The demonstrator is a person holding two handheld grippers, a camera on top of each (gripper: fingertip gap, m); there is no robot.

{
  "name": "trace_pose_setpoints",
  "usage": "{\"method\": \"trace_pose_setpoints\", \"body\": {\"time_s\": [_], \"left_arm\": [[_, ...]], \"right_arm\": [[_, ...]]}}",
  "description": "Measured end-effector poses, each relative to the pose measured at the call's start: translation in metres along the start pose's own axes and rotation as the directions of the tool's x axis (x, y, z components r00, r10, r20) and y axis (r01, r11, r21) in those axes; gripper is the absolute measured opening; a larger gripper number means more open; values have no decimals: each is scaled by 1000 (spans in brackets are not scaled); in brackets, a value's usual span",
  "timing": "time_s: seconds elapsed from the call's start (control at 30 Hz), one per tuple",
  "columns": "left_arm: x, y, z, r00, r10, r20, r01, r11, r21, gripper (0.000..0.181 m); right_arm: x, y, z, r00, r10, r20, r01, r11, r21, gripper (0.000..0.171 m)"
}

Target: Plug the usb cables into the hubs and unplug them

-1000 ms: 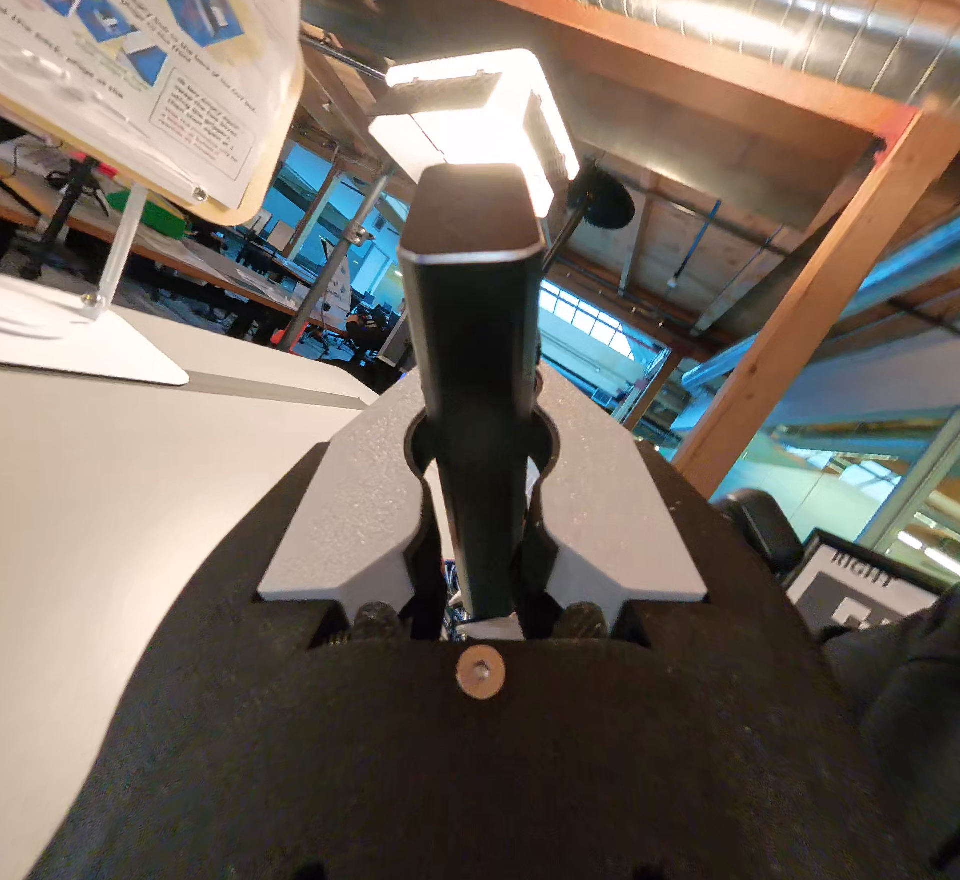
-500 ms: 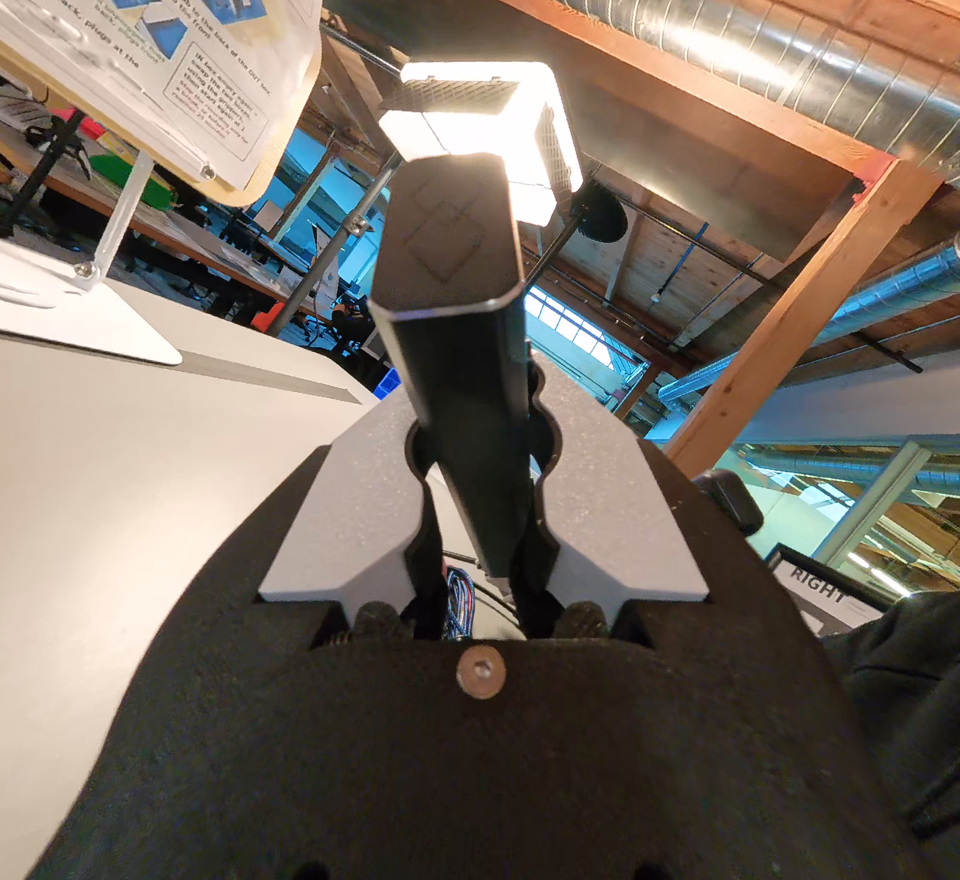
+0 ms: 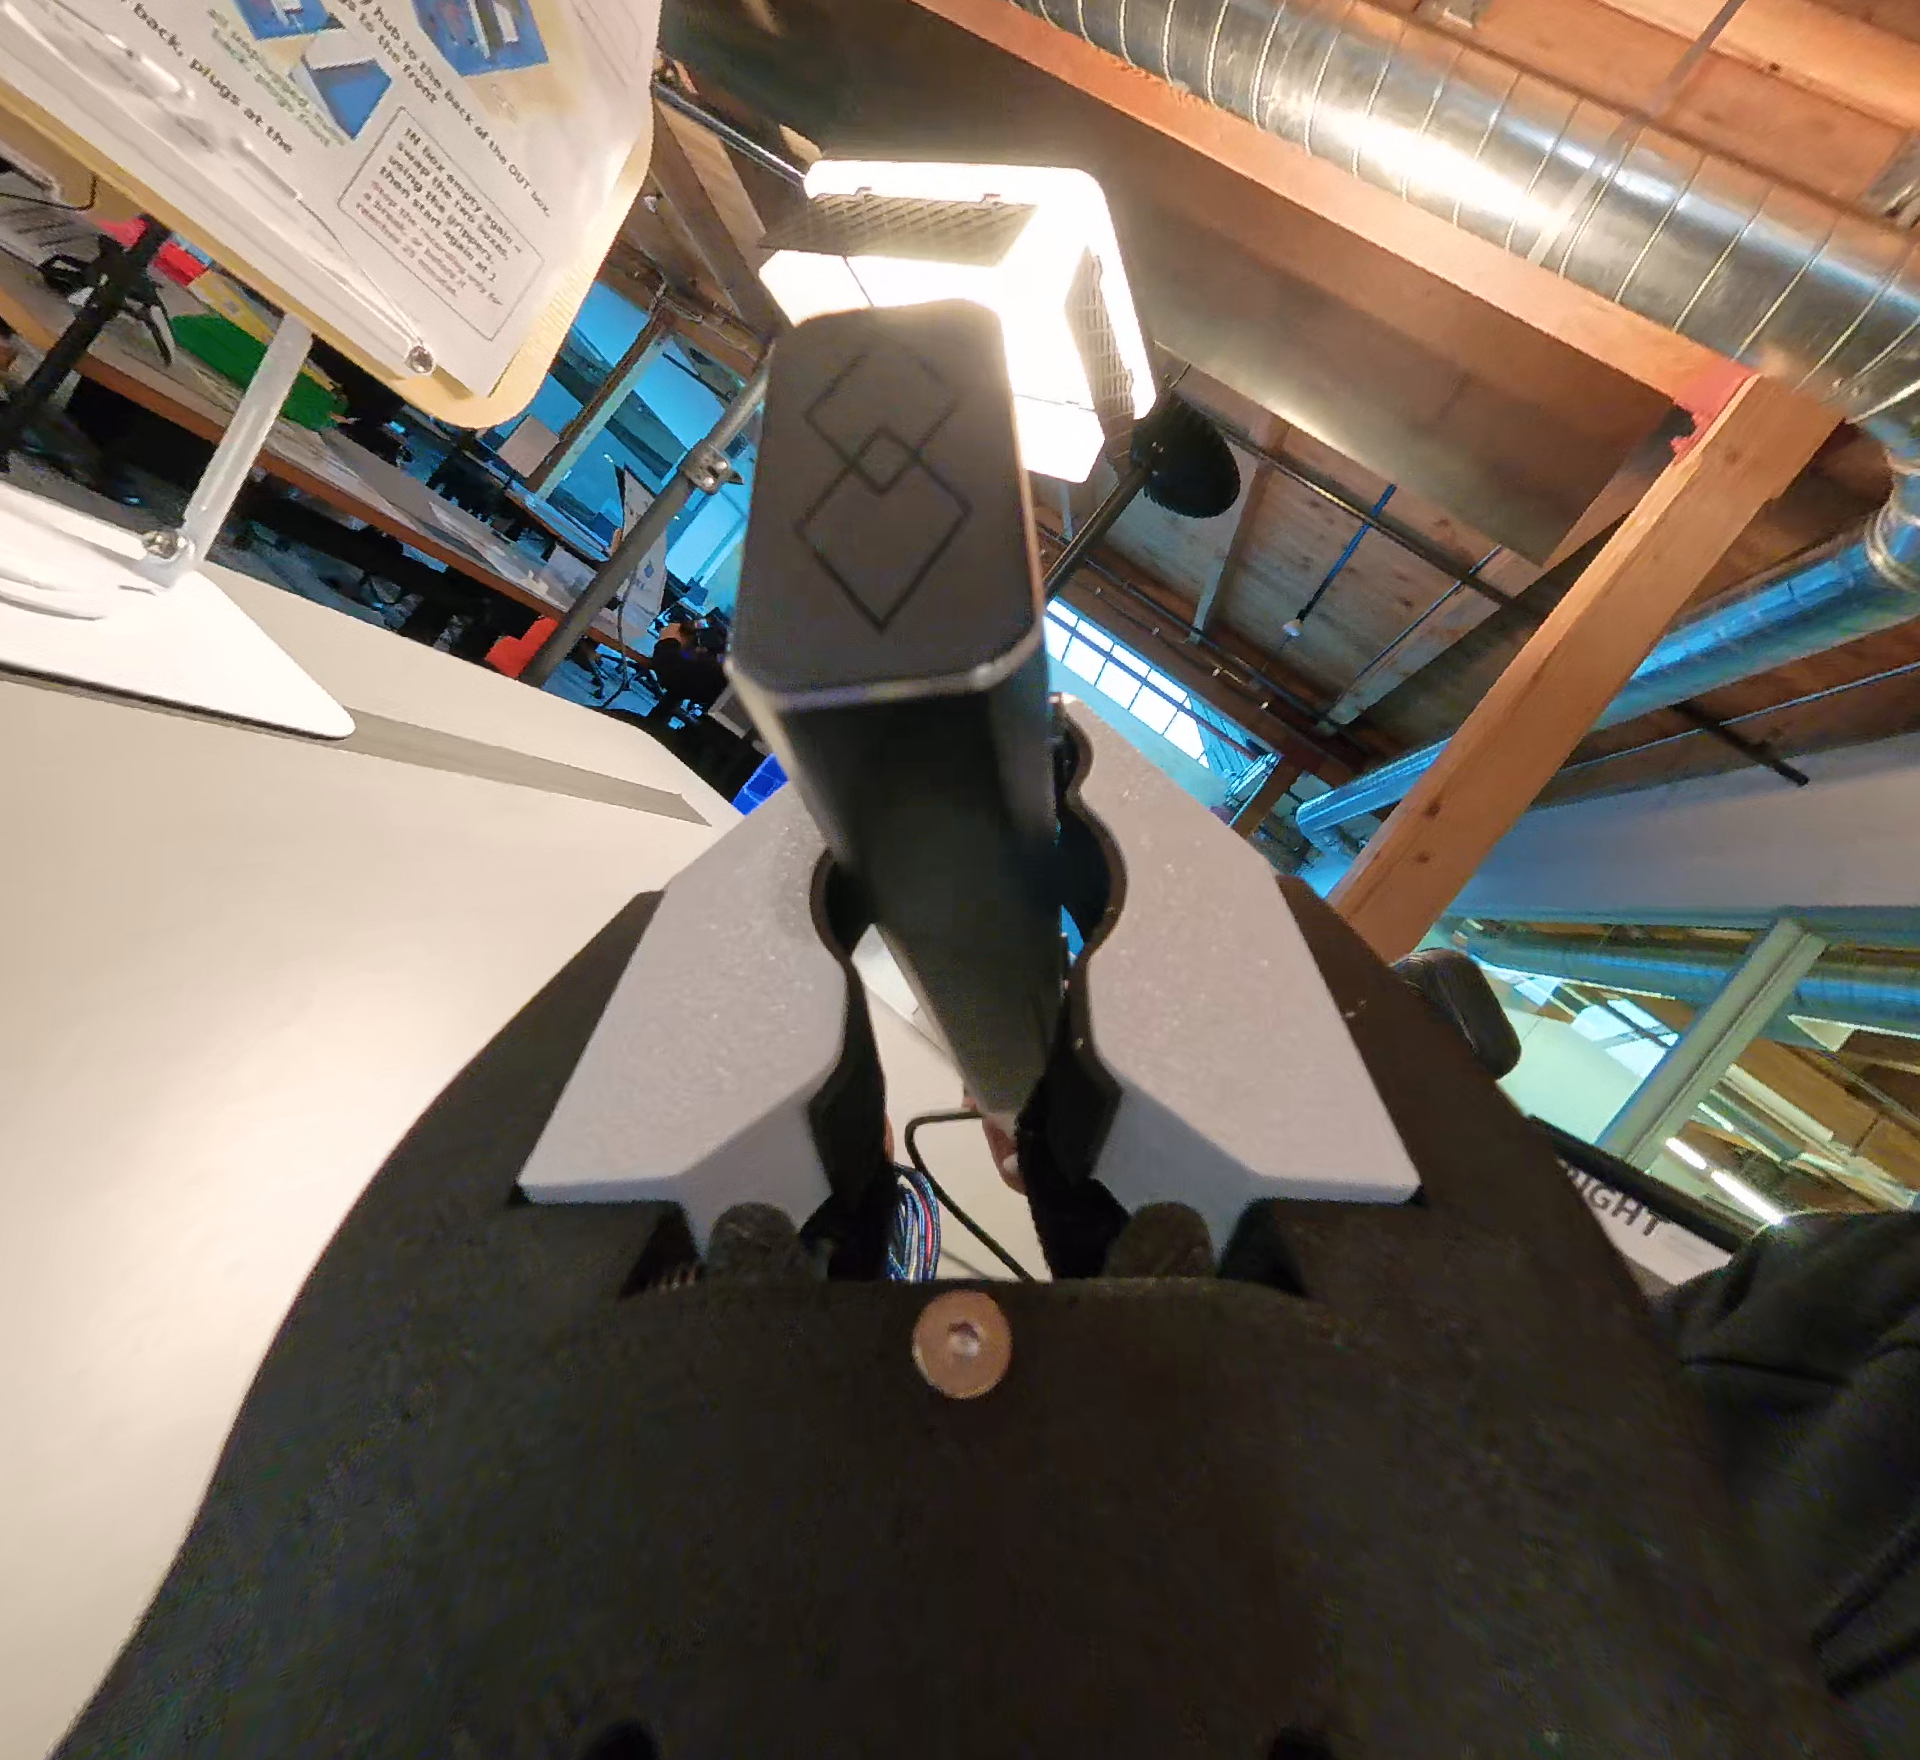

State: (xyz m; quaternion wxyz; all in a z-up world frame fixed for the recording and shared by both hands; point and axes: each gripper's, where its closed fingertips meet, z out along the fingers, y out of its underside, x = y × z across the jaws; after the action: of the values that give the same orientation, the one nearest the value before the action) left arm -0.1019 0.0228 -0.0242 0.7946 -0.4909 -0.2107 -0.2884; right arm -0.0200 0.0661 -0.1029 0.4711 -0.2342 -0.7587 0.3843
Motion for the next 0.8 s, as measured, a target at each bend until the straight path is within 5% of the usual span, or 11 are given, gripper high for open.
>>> {"method": "trace_pose_setpoints", "body": {"time_s": [0.13,0.23,0.37,0.47,0.8], "left_arm": [[-1,5,-1,1000,25,12,-24,999,-28,30],[2,2,1,1000,-11,-15,11,1000,-5,38],[-5,4,-2,1000,-24,19,24,1000,-9,34],[-4,1,-1,997,-76,-9,76,997,15,35],[-2,7,0,1000,-18,1,18,998,-52,36]], "right_arm": [[-23,8,6,993,-111,39,112,994,-16,4],[4,-1,-4,1000,1,8,-1,1000,20,4],[-15,7,3,992,-128,-6,128,992,-20,4],[6,0,-6,999,-35,-14,36,999,17,4],[-17,9,0,996,-90,25,89,996,12,4]]}}
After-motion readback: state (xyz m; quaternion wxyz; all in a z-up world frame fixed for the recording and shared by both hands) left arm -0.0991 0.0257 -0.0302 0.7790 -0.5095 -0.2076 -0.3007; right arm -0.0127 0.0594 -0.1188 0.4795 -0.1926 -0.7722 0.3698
